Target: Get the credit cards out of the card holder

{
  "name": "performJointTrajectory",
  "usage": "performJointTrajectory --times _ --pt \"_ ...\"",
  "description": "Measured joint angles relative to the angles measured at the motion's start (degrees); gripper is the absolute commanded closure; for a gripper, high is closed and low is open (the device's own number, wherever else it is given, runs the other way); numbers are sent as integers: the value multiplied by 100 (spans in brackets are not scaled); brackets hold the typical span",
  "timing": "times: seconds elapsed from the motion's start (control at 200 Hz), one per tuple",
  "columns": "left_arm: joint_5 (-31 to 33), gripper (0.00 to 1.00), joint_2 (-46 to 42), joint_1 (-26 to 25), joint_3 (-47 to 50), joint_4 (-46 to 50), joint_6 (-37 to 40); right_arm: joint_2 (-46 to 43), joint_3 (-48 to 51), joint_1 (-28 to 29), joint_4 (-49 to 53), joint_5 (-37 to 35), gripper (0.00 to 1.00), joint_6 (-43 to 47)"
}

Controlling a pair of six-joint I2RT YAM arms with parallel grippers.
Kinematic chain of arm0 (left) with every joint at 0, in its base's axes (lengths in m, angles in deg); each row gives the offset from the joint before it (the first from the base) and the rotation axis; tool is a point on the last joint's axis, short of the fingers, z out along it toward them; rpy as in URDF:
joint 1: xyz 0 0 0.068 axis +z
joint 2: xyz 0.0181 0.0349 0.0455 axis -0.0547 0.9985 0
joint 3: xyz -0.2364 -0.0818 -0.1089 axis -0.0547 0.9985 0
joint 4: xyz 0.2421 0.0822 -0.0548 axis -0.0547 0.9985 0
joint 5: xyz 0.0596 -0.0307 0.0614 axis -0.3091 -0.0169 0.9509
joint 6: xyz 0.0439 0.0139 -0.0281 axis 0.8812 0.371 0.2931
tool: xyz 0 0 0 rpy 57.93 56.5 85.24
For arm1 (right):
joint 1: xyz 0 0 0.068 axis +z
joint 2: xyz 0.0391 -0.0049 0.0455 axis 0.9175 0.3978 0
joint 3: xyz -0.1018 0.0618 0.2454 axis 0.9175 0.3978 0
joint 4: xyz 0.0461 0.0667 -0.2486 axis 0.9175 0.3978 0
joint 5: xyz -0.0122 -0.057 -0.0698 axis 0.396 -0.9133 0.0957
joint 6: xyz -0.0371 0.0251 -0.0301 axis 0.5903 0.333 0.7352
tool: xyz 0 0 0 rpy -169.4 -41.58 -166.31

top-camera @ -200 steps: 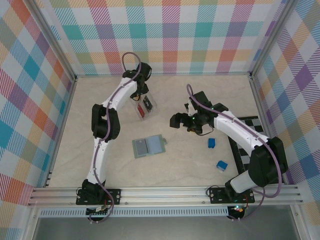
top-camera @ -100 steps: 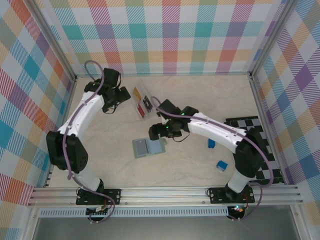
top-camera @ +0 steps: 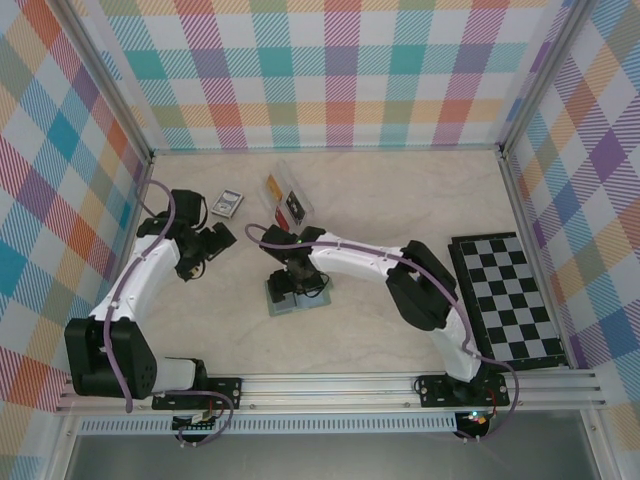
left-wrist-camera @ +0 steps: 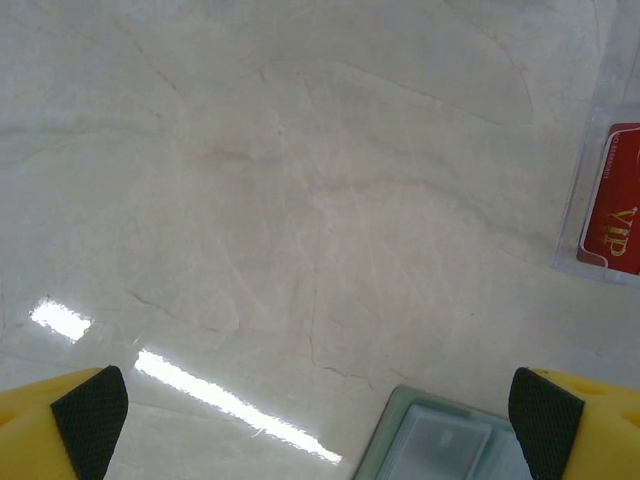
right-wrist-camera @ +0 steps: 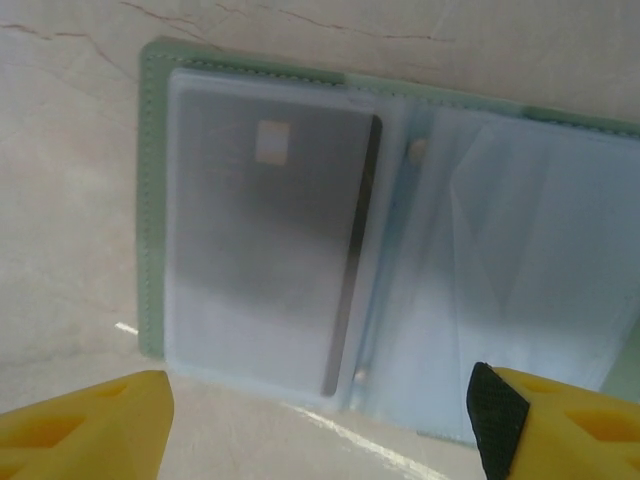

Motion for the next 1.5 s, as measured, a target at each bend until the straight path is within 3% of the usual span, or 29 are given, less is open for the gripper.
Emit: performJointTrajectory --times 0.49,0.7,0.82,1.085,1.5 --pt "-675 0 -103 42 702 -422 -153 494 -407 -11 483 -175 33 0" --pt "-1163 8 -103 46 999 -557 -210 498 -407 -20 511 -214 43 0" --pt "-1569 17 -101 46 1176 -699 -251 466 -306 -68 439 -205 48 -2" --pt "-2468 47 33 4 1563 -1123 -289 251 85 -216 94 31 53 0" --pt "-3152 69 389 -647 1720 -1878 -577 109 358 -328 -151 297 61 -2"
